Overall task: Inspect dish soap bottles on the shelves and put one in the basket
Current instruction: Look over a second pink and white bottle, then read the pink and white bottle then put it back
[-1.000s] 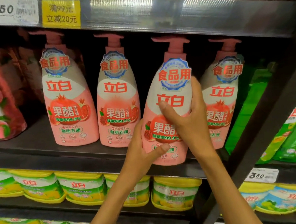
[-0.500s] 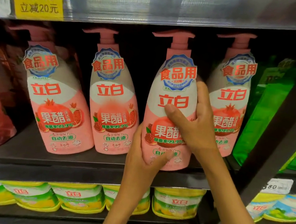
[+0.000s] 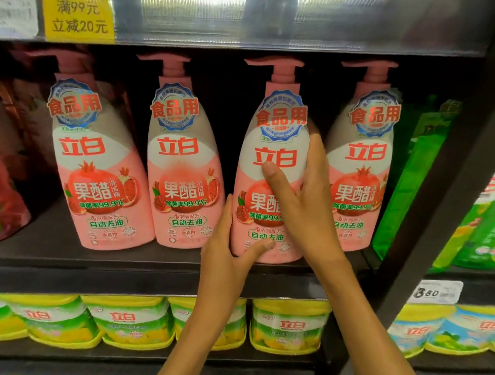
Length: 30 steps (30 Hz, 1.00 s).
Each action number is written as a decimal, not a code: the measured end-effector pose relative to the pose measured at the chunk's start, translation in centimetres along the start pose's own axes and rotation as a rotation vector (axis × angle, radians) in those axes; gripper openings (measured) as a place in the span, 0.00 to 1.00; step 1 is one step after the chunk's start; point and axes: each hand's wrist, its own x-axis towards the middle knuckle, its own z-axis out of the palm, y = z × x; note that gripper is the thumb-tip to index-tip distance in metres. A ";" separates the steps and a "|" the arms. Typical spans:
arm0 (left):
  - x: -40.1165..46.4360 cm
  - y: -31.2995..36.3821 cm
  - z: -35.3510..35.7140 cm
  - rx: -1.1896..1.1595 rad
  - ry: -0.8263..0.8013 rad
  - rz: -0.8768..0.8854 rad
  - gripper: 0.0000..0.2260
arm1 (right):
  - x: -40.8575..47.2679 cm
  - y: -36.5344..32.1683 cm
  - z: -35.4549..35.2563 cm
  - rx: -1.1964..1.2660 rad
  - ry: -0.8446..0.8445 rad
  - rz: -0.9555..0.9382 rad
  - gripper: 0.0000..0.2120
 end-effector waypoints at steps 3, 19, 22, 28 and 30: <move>-0.5 0.3 0.1 0.197 0.041 0.016 0.37 | -0.1 -0.3 -0.2 -0.022 -0.009 -0.025 0.31; -2.8 3.1 2.8 0.614 0.229 0.281 0.31 | -0.4 -2.3 -1.0 -0.335 0.385 -0.137 0.27; -2.7 3.7 3.5 0.574 0.158 0.395 0.25 | 0.9 -3.1 -3.7 -0.368 0.662 -0.097 0.31; -3.6 2.7 4.9 0.246 -0.154 0.185 0.24 | 2.9 -1.2 -5.3 -0.400 0.442 0.272 0.35; -3.5 2.4 4.6 0.191 -0.167 0.160 0.25 | 3.2 -1.4 -5.5 -0.470 0.447 0.256 0.35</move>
